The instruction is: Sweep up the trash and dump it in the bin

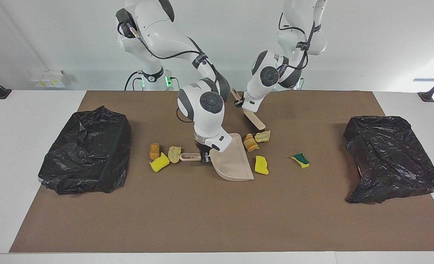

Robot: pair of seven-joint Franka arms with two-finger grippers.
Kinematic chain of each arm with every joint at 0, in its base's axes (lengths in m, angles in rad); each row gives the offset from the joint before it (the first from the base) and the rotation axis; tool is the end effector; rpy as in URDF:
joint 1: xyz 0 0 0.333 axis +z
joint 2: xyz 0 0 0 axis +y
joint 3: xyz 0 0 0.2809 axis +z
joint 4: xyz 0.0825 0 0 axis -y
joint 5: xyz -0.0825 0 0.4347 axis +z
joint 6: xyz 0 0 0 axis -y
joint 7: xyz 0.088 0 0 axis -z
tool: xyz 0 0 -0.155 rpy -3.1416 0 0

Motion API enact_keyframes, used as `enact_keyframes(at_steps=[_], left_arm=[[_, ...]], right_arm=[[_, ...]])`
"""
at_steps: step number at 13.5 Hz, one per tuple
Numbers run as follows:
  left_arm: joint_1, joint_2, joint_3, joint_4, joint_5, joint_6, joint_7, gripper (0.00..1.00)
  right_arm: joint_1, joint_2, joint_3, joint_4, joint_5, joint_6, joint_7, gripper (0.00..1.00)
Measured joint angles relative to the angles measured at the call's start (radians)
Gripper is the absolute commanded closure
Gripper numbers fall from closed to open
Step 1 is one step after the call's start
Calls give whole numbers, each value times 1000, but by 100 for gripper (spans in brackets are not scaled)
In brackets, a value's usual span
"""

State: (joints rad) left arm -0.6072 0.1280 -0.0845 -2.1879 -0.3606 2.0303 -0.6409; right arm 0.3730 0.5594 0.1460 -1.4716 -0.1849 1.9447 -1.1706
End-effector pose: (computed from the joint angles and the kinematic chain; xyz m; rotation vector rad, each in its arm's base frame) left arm 0.3914 -0.3714 0.1988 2.9998 0.2350 -0.6303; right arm 0.6403 0.3311 0.2500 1.9776 2.3566 -0.1606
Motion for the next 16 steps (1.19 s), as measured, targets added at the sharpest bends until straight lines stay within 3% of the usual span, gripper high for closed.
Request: enact_keyframes(at_steps=[3,6,10,16], left_arm=[[0,51,4,93,2,-16,118,100],[32,38,17,130,45,-96,131,100],[171,-2,26,182,230,-205,179,100],[419,17,32,186,431,-178,430,100]], right_arm=[[0,0,0,0,0,0,3,100],[0,0,0,0,0,0,3,100],[0,-1,0,-1,0,0,5,100],[0,-1,0,-2,0,0,12,100]])
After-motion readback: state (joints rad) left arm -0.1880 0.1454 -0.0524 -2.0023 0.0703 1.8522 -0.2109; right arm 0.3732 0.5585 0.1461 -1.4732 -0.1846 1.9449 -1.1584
